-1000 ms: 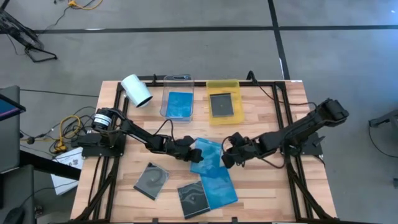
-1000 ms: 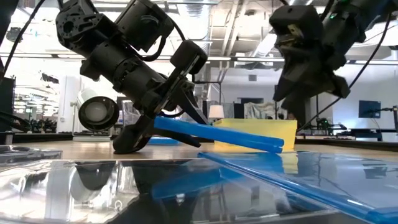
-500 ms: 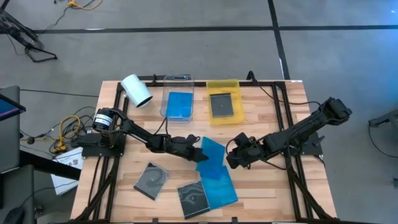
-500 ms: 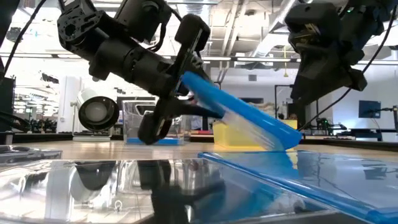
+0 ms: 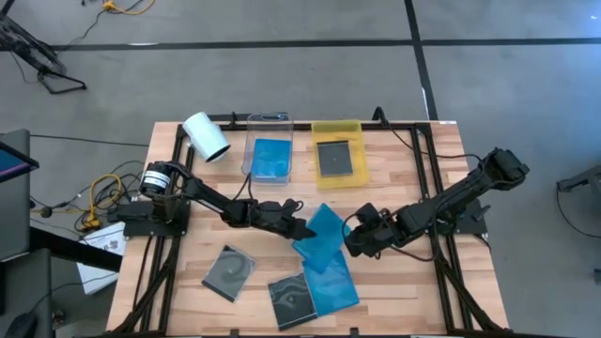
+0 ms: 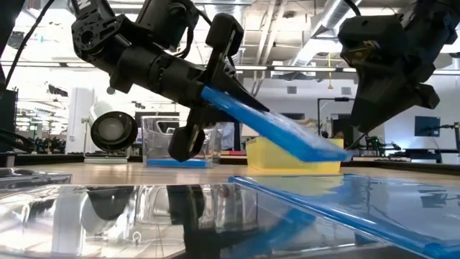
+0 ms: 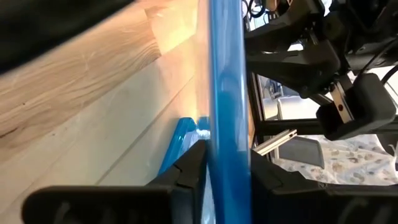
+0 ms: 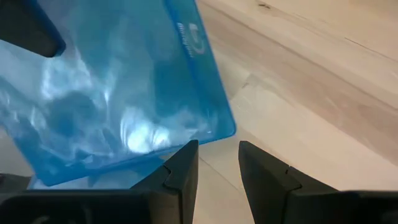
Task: Pick & place jewel cases by type
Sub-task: Put the right blue CD case into the transparent bin
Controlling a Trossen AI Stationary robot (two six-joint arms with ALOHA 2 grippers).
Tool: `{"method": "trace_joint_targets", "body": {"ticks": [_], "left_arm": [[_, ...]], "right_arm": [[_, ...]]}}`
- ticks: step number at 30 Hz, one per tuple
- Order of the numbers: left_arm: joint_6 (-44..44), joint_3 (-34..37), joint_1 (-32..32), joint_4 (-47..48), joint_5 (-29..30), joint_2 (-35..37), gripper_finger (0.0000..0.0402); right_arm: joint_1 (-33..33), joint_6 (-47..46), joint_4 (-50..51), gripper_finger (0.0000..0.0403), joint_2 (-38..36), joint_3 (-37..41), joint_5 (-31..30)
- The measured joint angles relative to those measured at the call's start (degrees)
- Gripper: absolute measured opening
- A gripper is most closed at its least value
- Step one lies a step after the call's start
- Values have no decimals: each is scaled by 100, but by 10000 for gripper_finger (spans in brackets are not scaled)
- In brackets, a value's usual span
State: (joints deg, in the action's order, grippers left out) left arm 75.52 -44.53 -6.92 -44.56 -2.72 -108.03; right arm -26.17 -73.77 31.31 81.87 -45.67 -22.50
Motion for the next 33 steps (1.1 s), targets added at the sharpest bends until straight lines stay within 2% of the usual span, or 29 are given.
{"method": "trace_joint_targets", "body": {"ticks": [9, 24, 33], "left_arm": [[-87, -4, -2, 2, 2, 7, 18], [-104, -4, 127, -495, -121, 15, 17], [-98, -13, 302, -771, -190, 24, 18]], "right_arm": [[0, -88, 167, 108, 0, 0, -11], [-73, -175, 285, 108, -2, 0, -22], [-731, -1158, 579, 108, -24, 0, -254]]}}
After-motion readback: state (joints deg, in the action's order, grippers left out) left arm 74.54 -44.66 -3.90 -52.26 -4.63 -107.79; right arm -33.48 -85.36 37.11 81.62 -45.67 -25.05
